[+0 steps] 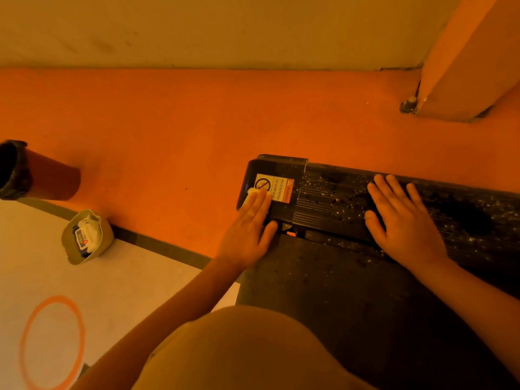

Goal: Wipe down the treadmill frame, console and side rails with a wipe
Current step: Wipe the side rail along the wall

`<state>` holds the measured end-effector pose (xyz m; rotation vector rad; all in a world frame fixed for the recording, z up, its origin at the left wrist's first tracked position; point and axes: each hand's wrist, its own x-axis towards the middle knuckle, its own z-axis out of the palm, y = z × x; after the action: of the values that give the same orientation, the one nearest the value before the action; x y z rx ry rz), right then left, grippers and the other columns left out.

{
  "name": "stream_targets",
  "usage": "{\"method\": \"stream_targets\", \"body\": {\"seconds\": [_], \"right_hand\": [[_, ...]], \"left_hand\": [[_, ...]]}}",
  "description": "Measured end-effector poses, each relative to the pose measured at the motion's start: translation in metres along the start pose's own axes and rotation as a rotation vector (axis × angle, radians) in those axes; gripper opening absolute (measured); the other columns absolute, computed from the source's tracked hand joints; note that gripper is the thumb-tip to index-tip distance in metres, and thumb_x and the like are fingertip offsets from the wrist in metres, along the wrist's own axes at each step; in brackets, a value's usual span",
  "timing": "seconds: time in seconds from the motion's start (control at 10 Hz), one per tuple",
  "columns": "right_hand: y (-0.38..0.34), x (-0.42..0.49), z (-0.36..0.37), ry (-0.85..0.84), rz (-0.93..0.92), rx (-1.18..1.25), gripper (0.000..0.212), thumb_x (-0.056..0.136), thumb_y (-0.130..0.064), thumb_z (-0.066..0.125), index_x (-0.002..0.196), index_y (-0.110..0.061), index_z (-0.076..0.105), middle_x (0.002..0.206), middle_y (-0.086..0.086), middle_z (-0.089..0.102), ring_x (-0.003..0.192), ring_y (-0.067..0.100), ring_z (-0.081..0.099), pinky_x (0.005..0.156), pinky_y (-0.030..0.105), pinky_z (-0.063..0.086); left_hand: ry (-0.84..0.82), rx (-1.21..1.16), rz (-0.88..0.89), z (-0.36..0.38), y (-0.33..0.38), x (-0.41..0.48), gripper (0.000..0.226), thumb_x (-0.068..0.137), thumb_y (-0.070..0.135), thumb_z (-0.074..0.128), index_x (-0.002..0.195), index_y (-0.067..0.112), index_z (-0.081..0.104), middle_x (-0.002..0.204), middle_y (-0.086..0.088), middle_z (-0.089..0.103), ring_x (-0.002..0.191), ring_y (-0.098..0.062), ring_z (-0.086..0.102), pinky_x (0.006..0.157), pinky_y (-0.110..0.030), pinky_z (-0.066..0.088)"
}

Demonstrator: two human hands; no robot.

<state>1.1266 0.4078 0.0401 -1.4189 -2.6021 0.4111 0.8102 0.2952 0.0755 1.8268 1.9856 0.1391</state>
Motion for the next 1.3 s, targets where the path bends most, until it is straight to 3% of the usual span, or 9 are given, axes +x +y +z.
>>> {"method": "stream_targets", "body": {"seconds": [0.3, 0.5, 0.7, 0.8, 1.0, 1.2, 1.3], "right_hand": [[0.000, 0.000, 0.000, -0.006, 0.001, -0.017, 0.061, 0.103, -0.042, 0.028, 0.154, -0.008, 0.031, 0.162, 0.011, 0.025, 0.153, 0.025, 0.016, 0.124, 0.050, 0.011], [-0.001, 0.000, 0.000, -0.006, 0.004, -0.020, 0.062, 0.103, -0.043, 0.028, 0.154, -0.007, 0.031, 0.162, 0.012, 0.025, 0.152, 0.026, 0.016, 0.123, 0.052, 0.013], [-0.001, 0.000, 0.000, -0.003, 0.000, -0.029, 0.062, 0.103, -0.042, 0.028, 0.154, -0.007, 0.032, 0.162, 0.012, 0.026, 0.152, 0.026, 0.017, 0.124, 0.051, 0.013], [-0.001, 0.001, 0.000, -0.003, 0.001, -0.030, 0.062, 0.103, -0.042, 0.028, 0.154, -0.007, 0.031, 0.162, 0.012, 0.026, 0.152, 0.026, 0.017, 0.123, 0.052, 0.013], [-0.001, 0.000, 0.000, -0.011, 0.009, -0.034, 0.062, 0.103, -0.042, 0.028, 0.154, -0.007, 0.032, 0.162, 0.012, 0.026, 0.152, 0.026, 0.016, 0.123, 0.051, 0.014], [-0.001, 0.001, 0.000, -0.011, 0.010, -0.041, 0.062, 0.103, -0.043, 0.027, 0.154, -0.009, 0.031, 0.162, 0.010, 0.025, 0.153, 0.024, 0.015, 0.124, 0.049, 0.011], [0.000, 0.001, 0.000, -0.011, 0.011, -0.034, 0.062, 0.103, -0.043, 0.027, 0.154, -0.009, 0.030, 0.162, 0.010, 0.024, 0.153, 0.024, 0.015, 0.124, 0.049, 0.011]], "left_hand": [[-0.034, 0.003, -0.008, -0.015, 0.006, 0.073, 0.070, 0.103, 0.058, 0.024, 0.161, 0.020, 0.013, 0.168, -0.002, 0.007, 0.155, -0.020, 0.000, 0.125, -0.043, 0.012], [-0.038, 0.018, 0.028, -0.002, 0.001, 0.010, 0.070, 0.101, 0.058, 0.020, 0.161, 0.022, 0.011, 0.167, 0.005, 0.002, 0.154, -0.012, -0.006, 0.122, -0.031, 0.004], [-0.069, -0.013, 0.037, -0.017, 0.023, 0.076, 0.065, 0.106, 0.049, 0.032, 0.161, 0.017, 0.016, 0.168, -0.001, 0.008, 0.153, -0.015, -0.001, 0.123, -0.040, 0.009], [-0.070, -0.010, 0.051, -0.016, 0.023, 0.074, 0.064, 0.107, 0.047, 0.032, 0.161, 0.018, 0.013, 0.168, 0.000, 0.006, 0.152, -0.013, -0.004, 0.121, -0.035, 0.006], [-0.125, 0.013, 0.056, -0.004, 0.017, 0.017, 0.070, 0.100, 0.060, 0.017, 0.160, 0.027, 0.003, 0.167, 0.006, -0.001, 0.153, -0.010, -0.008, 0.121, -0.032, 0.001], [-0.128, 0.060, 0.048, -0.024, 0.033, 0.099, 0.066, 0.107, 0.049, 0.030, 0.161, 0.017, 0.012, 0.169, -0.001, 0.006, 0.155, -0.018, 0.000, 0.122, -0.041, 0.011], [-0.091, 0.042, 0.057, -0.016, 0.031, 0.079, 0.067, 0.106, 0.051, 0.029, 0.162, 0.020, 0.008, 0.169, 0.001, 0.002, 0.155, -0.016, -0.004, 0.120, -0.040, 0.012]]}}
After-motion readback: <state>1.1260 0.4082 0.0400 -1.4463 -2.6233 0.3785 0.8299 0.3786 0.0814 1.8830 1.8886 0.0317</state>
